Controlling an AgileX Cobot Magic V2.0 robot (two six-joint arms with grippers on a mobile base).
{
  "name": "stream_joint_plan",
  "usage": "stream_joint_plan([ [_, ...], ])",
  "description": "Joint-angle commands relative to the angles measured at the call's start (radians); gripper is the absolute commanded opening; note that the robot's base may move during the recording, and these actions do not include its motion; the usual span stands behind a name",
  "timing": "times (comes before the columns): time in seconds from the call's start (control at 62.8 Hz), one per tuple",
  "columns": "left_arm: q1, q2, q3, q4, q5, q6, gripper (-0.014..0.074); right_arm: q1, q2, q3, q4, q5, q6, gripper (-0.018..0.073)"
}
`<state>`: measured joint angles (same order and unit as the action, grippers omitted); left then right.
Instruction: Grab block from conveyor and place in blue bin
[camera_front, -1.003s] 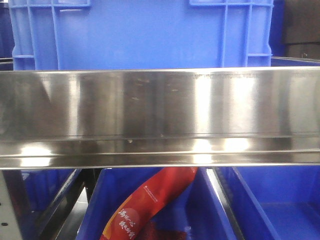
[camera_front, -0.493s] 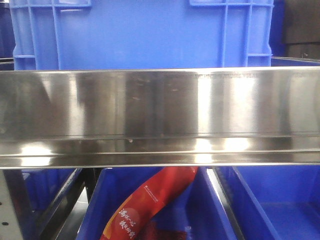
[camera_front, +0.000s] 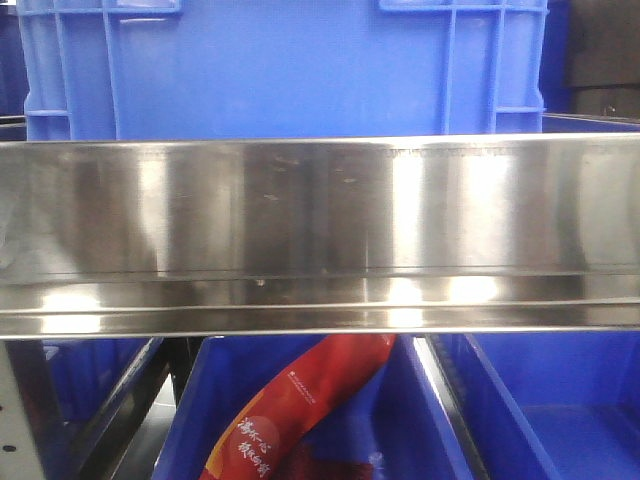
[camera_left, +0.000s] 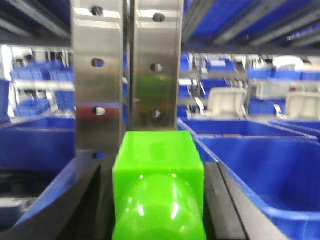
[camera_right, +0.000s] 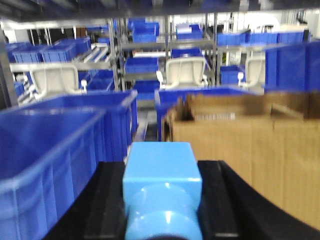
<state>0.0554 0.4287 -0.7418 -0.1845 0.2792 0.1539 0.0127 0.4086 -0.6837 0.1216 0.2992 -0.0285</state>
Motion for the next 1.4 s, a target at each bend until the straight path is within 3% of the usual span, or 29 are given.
stream_joint_plan([
  [0.0, -0.004, 0.106, -0.097, -0.041, 0.054, 0.000, -0.0111, 0.002, 0.068, -0.074, -0.001, -0.038, -0.004, -0.0162],
  [0.095, -0.004, 0.215, -0.200, -0.099, 0.109, 0.004, -0.0111, 0.028, 0.149, -0.143, 0.006, -0.038, -0.004, -0.0162],
  [0.207, -0.038, 0.344, -0.316, -0.108, 0.174, 0.004, -0.0111, 0.095, 0.258, -0.229, 0.006, -0.042, -0.004, -0.0162],
  [0.318, -0.118, 0.447, -0.408, -0.108, 0.211, 0.004, -0.0111, 0.181, 0.360, -0.291, 0.006, -0.060, -0.004, -0.0162],
  [0.509, -0.315, 0.591, -0.508, -0.108, 0.195, 0.004, -0.0111, 0.323, 0.525, -0.358, 0.006, -0.159, -0.004, -0.0162],
  [0.589, -0.417, 0.658, -0.533, -0.108, 0.161, 0.004, -0.0111, 0.385, 0.604, -0.391, 0.008, -0.205, -0.004, -0.0162],
  [0.732, -0.530, 0.766, -0.538, -0.108, 0.006, 0.004, -0.0111, 0.487, 0.730, -0.424, 0.021, -0.284, -0.004, -0.0162],
  [0.843, -0.587, 0.842, -0.538, -0.108, -0.106, 0.004, -0.0111, 0.533, 0.825, -0.445, 0.021, -0.307, -0.004, -0.0162],
  [0.955, -0.599, 0.904, -0.538, -0.108, -0.148, 0.004, -0.0111, 0.539, 0.889, -0.476, 0.021, -0.278, -0.004, -0.0158],
  [1.018, -0.599, 0.929, -0.538, -0.108, -0.146, 0.004, -0.0097, 0.539, 0.911, -0.490, 0.021, -0.253, -0.004, -0.0122],
  [1.066, -0.599, 0.946, -0.538, -0.108, -0.146, 0.004, -0.0047, 0.539, 0.922, -0.498, 0.021, -0.237, -0.004, -0.0041],
  [1.241, -0.599, 0.976, -0.538, -0.108, -0.137, 0.004, 0.0319, 0.539, 0.931, -0.502, 0.021, -0.188, -0.004, 0.0402],
  [1.305, -0.599, 0.978, -0.538, -0.108, -0.136, 0.004, 0.0421, 0.539, 0.931, -0.502, 0.021, -0.188, -0.004, 0.0480],
  [1.384, -0.599, 0.978, -0.538, -0.108, -0.137, 0.004, 0.0475, 0.539, 0.931, -0.502, 0.021, -0.188, -0.004, 0.0497],
])
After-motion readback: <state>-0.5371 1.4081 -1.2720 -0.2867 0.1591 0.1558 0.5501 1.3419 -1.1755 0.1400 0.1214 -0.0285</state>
